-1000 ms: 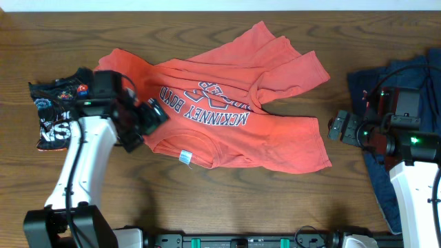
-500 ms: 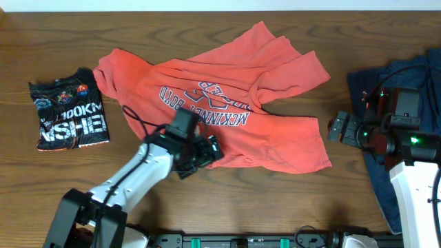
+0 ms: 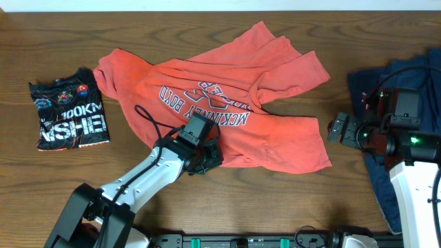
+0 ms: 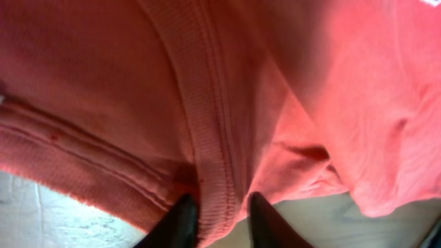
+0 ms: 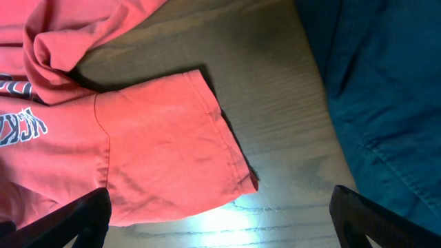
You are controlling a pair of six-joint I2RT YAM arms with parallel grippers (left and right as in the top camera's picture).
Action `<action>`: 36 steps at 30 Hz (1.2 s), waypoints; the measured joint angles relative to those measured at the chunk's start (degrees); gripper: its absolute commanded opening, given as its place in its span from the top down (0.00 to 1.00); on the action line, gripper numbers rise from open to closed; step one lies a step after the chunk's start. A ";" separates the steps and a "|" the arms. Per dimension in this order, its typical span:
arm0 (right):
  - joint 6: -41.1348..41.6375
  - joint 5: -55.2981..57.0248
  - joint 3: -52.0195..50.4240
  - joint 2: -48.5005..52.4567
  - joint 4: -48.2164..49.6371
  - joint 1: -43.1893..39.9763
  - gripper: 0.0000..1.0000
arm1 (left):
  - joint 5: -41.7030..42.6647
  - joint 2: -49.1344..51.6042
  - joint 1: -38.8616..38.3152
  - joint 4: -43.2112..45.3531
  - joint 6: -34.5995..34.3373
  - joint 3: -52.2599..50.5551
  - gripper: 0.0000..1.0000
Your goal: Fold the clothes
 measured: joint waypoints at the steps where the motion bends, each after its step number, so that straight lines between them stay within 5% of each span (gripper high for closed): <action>1: 0.00 0.00 0.00 0.00 0.00 0.00 0.01 | -0.04 0.00 0.02 -0.07 0.00 0.00 0.94; 13: -0.17 0.00 0.00 0.00 -0.39 0.00 0.01 | -3.39 -0.04 3.41 -15.30 1.92 -0.07 0.94; 22: -0.44 0.00 0.00 0.00 -0.74 0.00 0.01 | -9.35 -4.31 32.46 -21.44 11.61 2.93 0.94; 23: -0.44 0.00 0.00 0.00 -0.90 0.00 0.01 | -9.01 -5.01 35.15 -21.40 12.07 3.78 0.87; 25: -0.52 0.00 0.00 0.00 -1.46 0.00 0.01 | -6.78 -6.23 39.21 -21.55 13.25 4.96 0.37; 26: -0.55 0.00 0.00 0.02 -1.68 0.00 0.01 | -5.27 -6.75 40.46 -22.43 13.55 5.31 0.21; 29: -0.59 0.00 0.00 0.22 -1.90 0.00 0.01 | -0.46 -7.10 40.87 -28.39 14.38 5.55 0.07; 36: -0.98 0.00 0.00 1.95 -1.99 0.00 0.01 | 9.27 -7.06 29.03 -32.74 13.97 2.56 0.05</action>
